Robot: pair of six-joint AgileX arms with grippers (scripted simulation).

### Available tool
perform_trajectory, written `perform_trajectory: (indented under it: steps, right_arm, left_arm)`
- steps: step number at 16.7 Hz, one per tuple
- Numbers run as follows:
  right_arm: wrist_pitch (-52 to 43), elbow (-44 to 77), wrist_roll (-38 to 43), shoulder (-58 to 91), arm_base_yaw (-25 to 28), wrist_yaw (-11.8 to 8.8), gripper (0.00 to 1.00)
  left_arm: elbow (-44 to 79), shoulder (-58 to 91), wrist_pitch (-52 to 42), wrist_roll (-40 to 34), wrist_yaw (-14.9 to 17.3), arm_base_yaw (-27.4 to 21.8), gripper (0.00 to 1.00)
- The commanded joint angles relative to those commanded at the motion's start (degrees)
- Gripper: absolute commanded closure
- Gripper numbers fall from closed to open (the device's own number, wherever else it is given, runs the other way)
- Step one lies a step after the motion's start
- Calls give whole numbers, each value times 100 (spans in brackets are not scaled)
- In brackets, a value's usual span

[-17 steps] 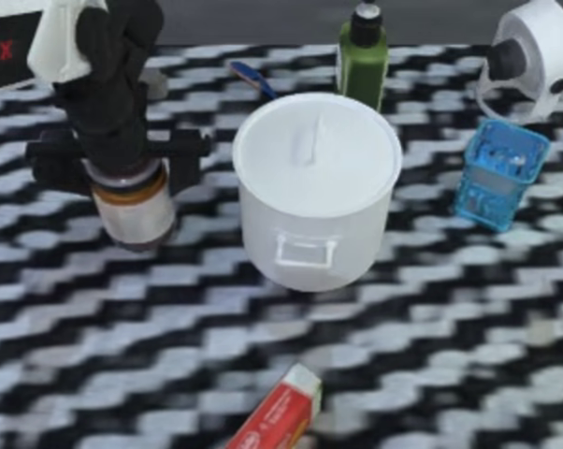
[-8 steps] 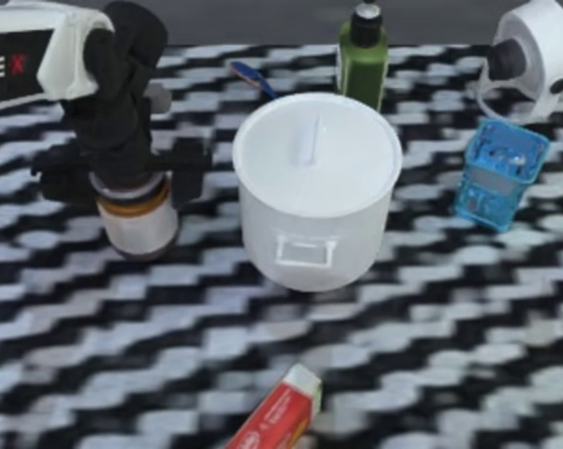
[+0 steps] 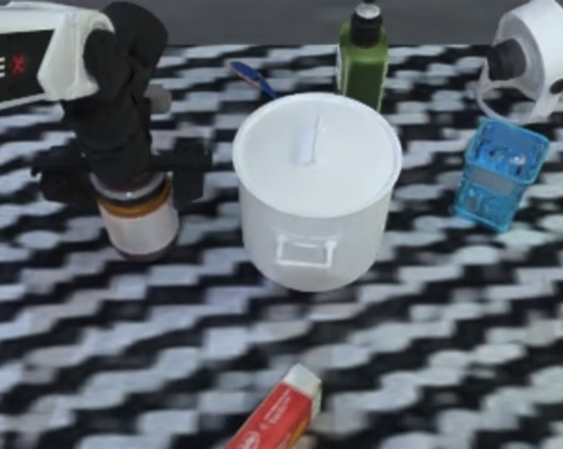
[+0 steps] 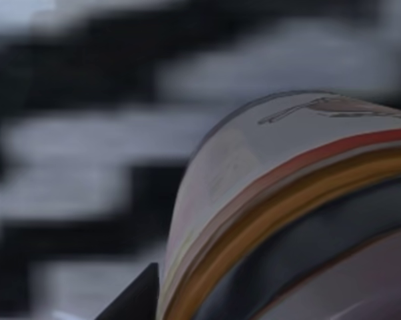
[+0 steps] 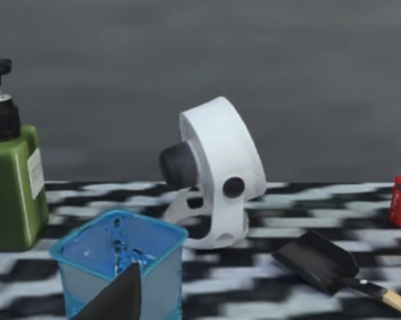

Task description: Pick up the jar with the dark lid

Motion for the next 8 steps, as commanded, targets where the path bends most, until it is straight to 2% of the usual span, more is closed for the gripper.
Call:
perform_trajectory:
  steps: [2, 8]
  right_arm:
    - [0, 0, 0, 0, 0, 0, 0]
    - [0, 0, 0, 0, 0, 0, 0]
  left_arm:
    - [0, 0, 0, 0, 0, 0, 2]
    - [0, 0, 0, 0, 0, 0, 0]
